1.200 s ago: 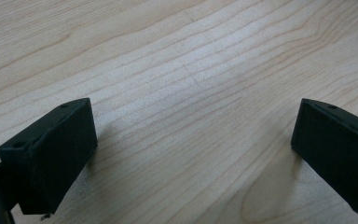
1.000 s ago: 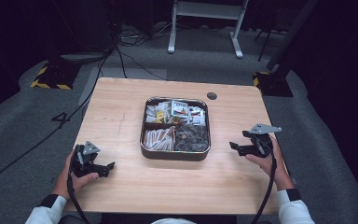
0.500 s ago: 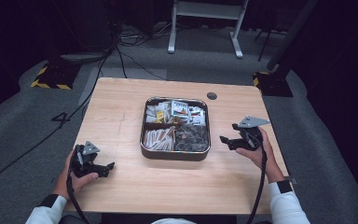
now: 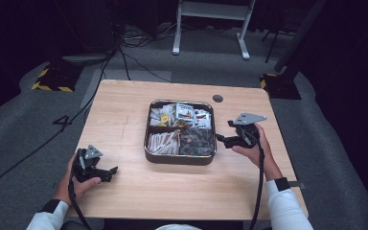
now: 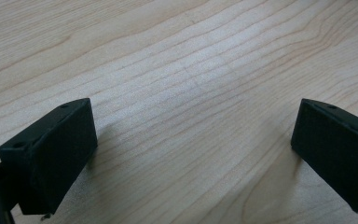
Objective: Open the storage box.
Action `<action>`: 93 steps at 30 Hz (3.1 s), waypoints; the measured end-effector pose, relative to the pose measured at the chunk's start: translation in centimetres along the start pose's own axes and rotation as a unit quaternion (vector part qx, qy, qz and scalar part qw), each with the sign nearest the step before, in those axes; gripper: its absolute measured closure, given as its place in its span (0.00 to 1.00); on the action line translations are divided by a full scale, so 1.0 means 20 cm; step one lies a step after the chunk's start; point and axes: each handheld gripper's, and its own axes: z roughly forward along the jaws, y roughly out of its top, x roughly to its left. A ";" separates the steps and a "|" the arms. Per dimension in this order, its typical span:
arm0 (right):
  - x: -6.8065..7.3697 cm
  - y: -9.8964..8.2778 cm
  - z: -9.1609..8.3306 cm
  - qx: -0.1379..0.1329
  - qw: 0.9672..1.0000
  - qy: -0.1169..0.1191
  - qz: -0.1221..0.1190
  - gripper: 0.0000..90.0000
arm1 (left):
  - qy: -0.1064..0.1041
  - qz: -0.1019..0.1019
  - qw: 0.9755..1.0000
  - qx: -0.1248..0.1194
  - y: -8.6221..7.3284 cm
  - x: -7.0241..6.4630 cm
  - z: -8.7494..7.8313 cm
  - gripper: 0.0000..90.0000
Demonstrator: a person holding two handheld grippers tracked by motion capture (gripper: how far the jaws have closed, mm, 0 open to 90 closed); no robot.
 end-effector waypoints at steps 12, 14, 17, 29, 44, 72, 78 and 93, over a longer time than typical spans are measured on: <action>0.06 0.13 0.13 -0.002 1.000 0.012 -0.021 0.29 | -0.002 0.003 1.000 0.000 0.00 0.00 0.00 0.01; 0.08 0.16 0.18 -0.007 1.000 0.021 -0.022 0.29 | -0.002 0.003 1.000 -0.001 0.00 0.00 0.00 0.01; 0.10 0.19 0.22 -0.004 0.999 0.026 -0.027 0.30 | 0.000 0.004 1.000 0.000 -0.01 0.00 -0.01 0.01; 0.20 0.28 0.40 0.008 0.998 0.051 -0.044 0.30 | 0.000 0.004 1.000 -0.001 -0.01 0.00 -0.01 0.01; 0.24 0.35 0.61 0.052 0.996 0.052 -0.048 0.33 | -0.001 0.004 1.000 0.000 -0.01 0.01 -0.01 0.01; 0.25 0.37 0.71 0.057 0.996 0.063 -0.007 0.66 | -0.001 0.003 1.000 -0.001 -0.01 0.00 -0.01 0.01; 0.25 0.38 0.70 0.058 0.996 0.061 -0.008 0.66 | -0.001 0.003 1.000 -0.001 -0.01 0.01 -0.01 0.01; 0.24 0.43 0.63 0.041 0.998 0.054 -0.012 0.66 | -0.001 0.004 1.000 0.000 -0.01 0.01 -0.01 0.01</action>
